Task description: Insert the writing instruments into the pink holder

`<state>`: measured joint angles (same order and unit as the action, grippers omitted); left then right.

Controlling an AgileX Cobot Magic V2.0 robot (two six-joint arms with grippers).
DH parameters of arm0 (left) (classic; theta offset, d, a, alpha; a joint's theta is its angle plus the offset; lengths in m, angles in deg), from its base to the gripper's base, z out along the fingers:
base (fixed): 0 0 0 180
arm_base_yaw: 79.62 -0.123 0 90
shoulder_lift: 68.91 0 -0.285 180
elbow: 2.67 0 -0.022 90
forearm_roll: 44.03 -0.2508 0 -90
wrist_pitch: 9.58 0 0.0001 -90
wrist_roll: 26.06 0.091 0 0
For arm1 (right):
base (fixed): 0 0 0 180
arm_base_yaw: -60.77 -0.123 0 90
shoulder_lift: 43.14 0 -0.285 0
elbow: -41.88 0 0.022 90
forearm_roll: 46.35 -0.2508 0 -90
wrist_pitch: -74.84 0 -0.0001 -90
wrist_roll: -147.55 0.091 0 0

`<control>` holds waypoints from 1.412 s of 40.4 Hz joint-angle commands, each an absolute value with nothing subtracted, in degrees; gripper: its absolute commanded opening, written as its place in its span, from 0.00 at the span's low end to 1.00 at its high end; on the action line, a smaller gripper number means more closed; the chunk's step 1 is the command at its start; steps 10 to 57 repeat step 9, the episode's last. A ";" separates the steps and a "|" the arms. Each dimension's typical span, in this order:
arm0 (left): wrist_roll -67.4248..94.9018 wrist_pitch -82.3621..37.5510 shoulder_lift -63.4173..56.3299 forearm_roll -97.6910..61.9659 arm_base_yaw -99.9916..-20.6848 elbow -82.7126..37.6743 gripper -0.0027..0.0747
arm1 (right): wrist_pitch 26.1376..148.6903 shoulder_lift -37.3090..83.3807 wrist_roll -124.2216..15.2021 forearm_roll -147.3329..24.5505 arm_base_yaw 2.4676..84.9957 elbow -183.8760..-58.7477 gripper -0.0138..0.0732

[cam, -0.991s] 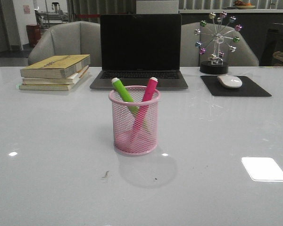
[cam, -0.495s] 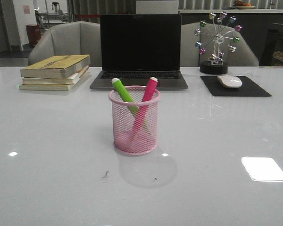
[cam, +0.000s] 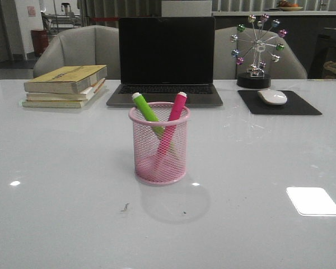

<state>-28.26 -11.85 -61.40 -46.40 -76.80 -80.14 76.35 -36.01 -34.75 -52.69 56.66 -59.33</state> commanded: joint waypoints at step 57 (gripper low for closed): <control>-28.89 -6.65 -62.50 -45.90 -76.81 -80.47 0.15 | 71.03 -37.08 -35.23 -52.91 56.51 -59.57 0.22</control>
